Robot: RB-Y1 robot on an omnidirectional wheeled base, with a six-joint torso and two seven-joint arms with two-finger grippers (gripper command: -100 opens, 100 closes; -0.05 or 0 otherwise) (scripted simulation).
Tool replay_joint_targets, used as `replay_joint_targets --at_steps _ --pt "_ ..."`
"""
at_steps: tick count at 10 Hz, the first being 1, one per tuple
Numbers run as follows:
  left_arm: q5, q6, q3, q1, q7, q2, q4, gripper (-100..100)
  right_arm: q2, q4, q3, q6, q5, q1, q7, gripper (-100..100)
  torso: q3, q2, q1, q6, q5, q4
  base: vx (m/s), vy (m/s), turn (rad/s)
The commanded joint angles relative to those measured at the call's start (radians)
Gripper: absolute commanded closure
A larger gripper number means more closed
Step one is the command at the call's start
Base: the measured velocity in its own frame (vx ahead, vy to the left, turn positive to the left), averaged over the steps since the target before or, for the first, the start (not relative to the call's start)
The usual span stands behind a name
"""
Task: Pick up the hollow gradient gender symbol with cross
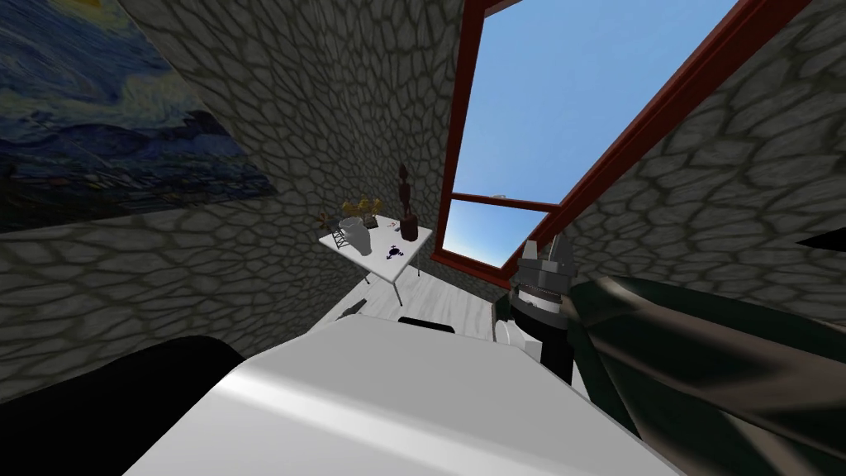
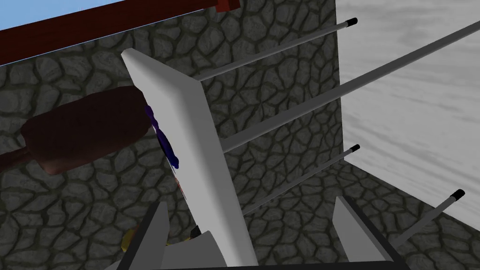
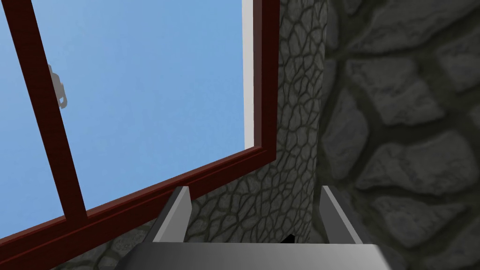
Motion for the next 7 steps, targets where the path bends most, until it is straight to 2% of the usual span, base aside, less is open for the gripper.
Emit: replay_joint_targets --at_steps 1,2,3,4,5,6,7 --pt "0.006 0.0 0.004 0.009 0.009 0.028 0.001 -100 0.0 0.0 0.0 0.0 0.0 0.0 0.0 0 0.0 0.0 0.0 0.0 0.0 0.0 0.021 -0.038 0.019" --pt "0.025 -0.008 -0.015 0.037 0.027 0.068 0.051 -100 0.0 0.0 0.0 0.0 0.0 0.0 0.0 0 0.001 0.001 0.002 0.0 0.0 0.0 0.071 -0.088 -0.142" --pt "0.025 -0.008 -0.015 0.037 0.027 0.09 0.051 -100 0.0 0.0 0.0 0.0 0.0 0.0 0.0 0 0.0 -0.001 0.0 0.0 0.0 0.0 0.082 -0.085 -0.078" --pt "0.043 -0.017 -0.035 0.065 0.046 0.128 0.082 -100 0.0 0.0 0.0 0.0 0.0 0.0 0.0 0 -0.001 -0.002 0.0 0.0 0.0 0.0 0.106 -0.113 -0.186" --pt "0.043 -0.017 -0.035 0.065 0.046 0.153 0.103 -100 0.0 0.0 0.0 0.0 0.0 0.0 0.0 0 -0.002 -0.003 -0.002 0.0 0.0 -0.001 0.078 -0.106 -0.054" --pt "0.062 -0.026 -0.055 0.092 0.065 0.185 0.139 -100 0.0 0.0 0.0 0.0 0.0 0.0 0.0 0 -0.001 -0.002 -0.002 0.0 0.0 0.0 0.094 -0.135 -0.132" --pt "0.062 -0.026 -0.055 0.092 0.065 0.212 0.154 -100 0.0 0.0 0.0 0.0 0.0 0.0 0.0 0 -0.001 -0.002 -0.004 0.0 -0.001 0.0 0.092 -0.1 -0.073"
